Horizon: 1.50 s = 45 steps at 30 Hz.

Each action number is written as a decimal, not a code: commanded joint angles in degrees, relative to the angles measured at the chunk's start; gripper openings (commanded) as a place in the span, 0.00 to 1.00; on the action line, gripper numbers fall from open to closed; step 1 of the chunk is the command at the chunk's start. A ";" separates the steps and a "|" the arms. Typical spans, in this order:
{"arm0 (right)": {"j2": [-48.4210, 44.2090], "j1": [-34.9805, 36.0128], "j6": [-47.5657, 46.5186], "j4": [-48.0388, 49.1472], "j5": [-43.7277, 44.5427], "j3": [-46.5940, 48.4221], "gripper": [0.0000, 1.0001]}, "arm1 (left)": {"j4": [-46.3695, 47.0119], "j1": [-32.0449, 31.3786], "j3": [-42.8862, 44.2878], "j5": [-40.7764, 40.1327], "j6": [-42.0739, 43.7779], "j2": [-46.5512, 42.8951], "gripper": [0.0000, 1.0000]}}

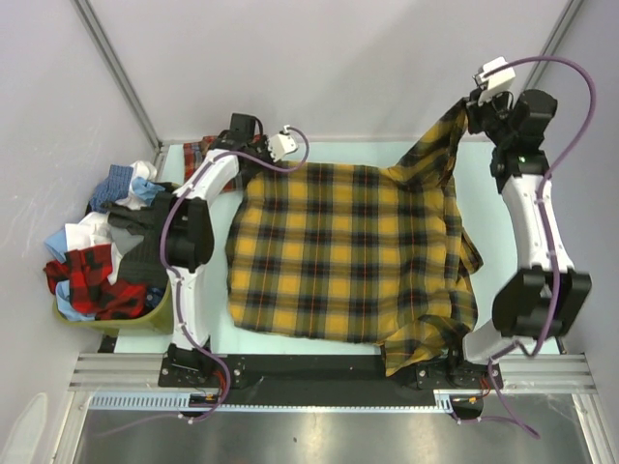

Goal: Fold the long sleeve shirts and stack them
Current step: Fold the shirt

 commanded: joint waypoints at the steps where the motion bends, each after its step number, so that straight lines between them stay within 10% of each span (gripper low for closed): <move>1: -11.14 1.93 -8.20 -6.61 -0.02 -5.04 0.00 | 2.43 0.72 -6.75 2.81 6.76 -7.94 0.00; 15: -44.36 5.97 -17.43 -30.97 4.56 -23.14 0.00 | 6.91 1.95 -40.25 10.89 24.42 -31.41 0.00; 27: -52.21 8.34 -33.15 -52.07 -14.94 -30.09 0.00 | 8.85 1.60 -53.97 8.61 33.31 -33.44 0.05; 34: -44.49 19.93 -41.07 -40.32 -17.96 -34.05 0.00 | 3.93 1.33 -52.32 8.60 27.63 -35.46 0.40; 45: -4.10 40.23 -43.27 -36.21 -15.32 -12.32 0.06 | 3.39 4.41 -44.31 22.13 -11.13 -37.31 0.44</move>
